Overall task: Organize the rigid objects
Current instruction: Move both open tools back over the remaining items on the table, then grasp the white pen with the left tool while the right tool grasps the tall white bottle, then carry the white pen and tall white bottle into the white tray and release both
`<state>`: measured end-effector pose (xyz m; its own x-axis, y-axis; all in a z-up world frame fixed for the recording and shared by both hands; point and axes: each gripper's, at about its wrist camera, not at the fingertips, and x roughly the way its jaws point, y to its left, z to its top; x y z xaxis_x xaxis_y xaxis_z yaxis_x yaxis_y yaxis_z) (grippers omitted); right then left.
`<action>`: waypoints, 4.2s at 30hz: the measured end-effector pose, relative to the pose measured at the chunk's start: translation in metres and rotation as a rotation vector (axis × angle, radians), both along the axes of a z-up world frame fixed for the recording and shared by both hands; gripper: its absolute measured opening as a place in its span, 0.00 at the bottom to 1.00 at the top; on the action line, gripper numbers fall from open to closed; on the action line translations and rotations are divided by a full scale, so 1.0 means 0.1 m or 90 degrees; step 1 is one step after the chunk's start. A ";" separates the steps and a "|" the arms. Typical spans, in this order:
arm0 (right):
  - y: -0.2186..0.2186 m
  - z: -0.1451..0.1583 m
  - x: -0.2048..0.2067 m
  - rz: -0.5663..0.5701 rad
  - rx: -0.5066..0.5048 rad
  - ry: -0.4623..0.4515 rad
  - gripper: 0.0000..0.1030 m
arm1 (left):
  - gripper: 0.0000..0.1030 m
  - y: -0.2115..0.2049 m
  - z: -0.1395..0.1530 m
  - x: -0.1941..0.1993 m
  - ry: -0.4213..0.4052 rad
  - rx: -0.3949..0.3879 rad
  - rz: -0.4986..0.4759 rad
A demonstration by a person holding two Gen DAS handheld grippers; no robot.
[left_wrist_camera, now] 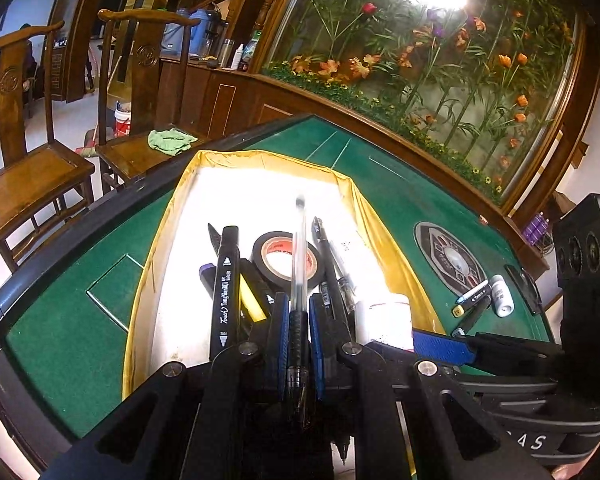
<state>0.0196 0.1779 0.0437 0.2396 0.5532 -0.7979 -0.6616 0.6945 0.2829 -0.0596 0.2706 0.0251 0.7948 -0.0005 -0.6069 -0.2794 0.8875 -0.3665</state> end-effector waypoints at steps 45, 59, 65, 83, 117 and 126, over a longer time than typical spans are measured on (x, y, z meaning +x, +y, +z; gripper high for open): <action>-3.07 0.01 0.85 -0.407 0.217 0.099 0.37 | 0.59 -2.04 0.26 1.26 0.059 0.124 -0.261; -3.24 -0.03 0.86 -0.418 0.253 0.129 0.37 | 0.57 -2.06 -0.13 1.78 0.138 -0.001 -0.322; -3.33 -0.02 0.87 -0.443 0.260 0.126 0.37 | 0.57 -2.44 -0.12 1.33 0.128 -0.029 -0.393; -3.36 -0.02 0.84 -0.458 0.265 0.124 0.37 | 0.38 -2.19 -0.03 1.90 0.148 0.046 -0.261; -2.66 -0.27 1.51 -0.396 -0.011 0.007 0.32 | 0.07 -1.98 -0.19 1.43 0.109 0.071 -0.224; -2.80 0.03 1.29 -0.429 0.030 -0.046 0.32 | 0.06 -2.05 -0.09 1.30 0.058 0.088 -0.238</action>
<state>0.1490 -0.1018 0.0470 0.5964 0.2986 -0.7451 -0.1078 0.9496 0.2943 0.0705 0.0661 0.0162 0.6984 -0.1925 -0.6894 0.0465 0.9733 -0.2247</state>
